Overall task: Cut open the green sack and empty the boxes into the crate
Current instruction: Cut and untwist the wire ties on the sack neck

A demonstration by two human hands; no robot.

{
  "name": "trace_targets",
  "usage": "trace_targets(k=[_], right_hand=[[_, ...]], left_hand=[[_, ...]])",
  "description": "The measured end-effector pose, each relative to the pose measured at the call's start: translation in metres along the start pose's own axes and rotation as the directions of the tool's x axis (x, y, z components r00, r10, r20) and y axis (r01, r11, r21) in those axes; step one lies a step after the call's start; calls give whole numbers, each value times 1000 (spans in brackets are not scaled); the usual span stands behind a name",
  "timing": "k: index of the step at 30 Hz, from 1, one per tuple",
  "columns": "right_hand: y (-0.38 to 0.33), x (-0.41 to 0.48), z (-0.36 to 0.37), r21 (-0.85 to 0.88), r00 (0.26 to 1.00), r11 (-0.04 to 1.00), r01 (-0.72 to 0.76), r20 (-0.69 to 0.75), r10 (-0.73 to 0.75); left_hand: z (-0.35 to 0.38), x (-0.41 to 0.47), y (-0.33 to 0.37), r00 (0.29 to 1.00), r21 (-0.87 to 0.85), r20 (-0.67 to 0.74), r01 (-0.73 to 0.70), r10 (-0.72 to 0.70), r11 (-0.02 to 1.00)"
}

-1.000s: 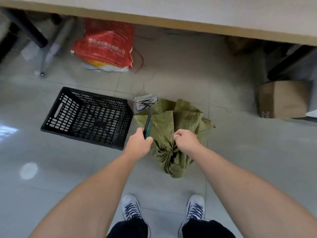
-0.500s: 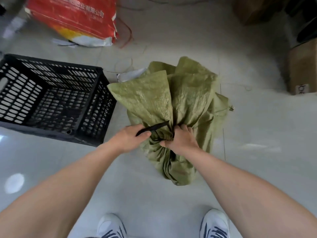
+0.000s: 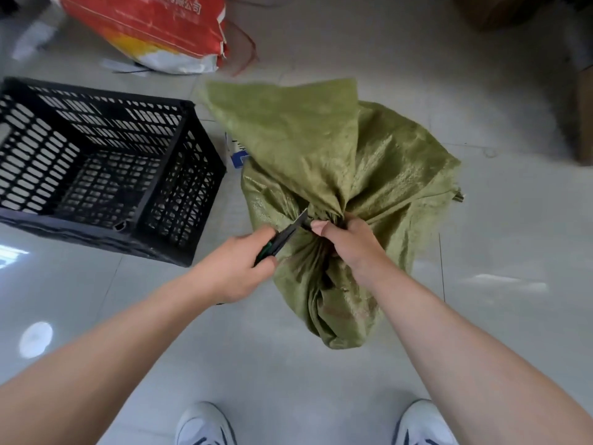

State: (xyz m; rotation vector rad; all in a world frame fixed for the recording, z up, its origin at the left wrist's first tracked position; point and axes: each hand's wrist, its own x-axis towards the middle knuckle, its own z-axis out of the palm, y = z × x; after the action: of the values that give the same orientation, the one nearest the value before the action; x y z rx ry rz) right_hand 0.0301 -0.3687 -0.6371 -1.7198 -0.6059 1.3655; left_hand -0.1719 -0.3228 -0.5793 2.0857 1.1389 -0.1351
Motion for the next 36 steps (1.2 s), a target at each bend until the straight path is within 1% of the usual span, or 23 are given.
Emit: trace_targets(k=[3,6,8,11,13,16,18,20,25,29,33,36], right_hand=[[-12,1,-1,28,1000,999,25,4,-26],[-22,-1,-3,50,998,997,50,28,-52],[-26,-4,-3,73,997,996,48,53,-52],[-30,-6,-3,111,995,992,54,73,-63],[-33,-7,-2,120,995,991,66,71,-75],[-36,-7,-1,64,993,992,110,42,-113],[-39,-8,0,13,989,990,143,29,-144],[-41,-10,2,-6,987,987,159,31,-158],[-42,-12,3,-24,986,986,166,24,-166],[-42,-11,4,-34,987,986,160,-20,-161],[-42,-10,4,8,989,991,137,-54,-136],[-44,-10,5,50,990,992,116,-84,-111]], left_hand=[[2,-3,-4,998,106,19,-65,63,992],[0,-6,-5,995,188,82,-77,63,979],[0,-6,-5,994,195,94,-75,58,978],[0,-7,-4,994,175,95,-72,56,982],[-2,-7,-1,993,130,114,-49,35,990],[-6,-9,4,990,57,140,-36,27,998],[-10,-11,5,991,-30,131,-37,40,999],[-12,-11,5,991,-72,127,-29,38,997],[-9,-9,5,990,4,139,-20,19,1000],[-9,-9,5,993,119,113,-36,23,992],[-4,-8,10,997,164,74,-36,24,986],[-3,-6,12,997,168,71,-32,20,985]])
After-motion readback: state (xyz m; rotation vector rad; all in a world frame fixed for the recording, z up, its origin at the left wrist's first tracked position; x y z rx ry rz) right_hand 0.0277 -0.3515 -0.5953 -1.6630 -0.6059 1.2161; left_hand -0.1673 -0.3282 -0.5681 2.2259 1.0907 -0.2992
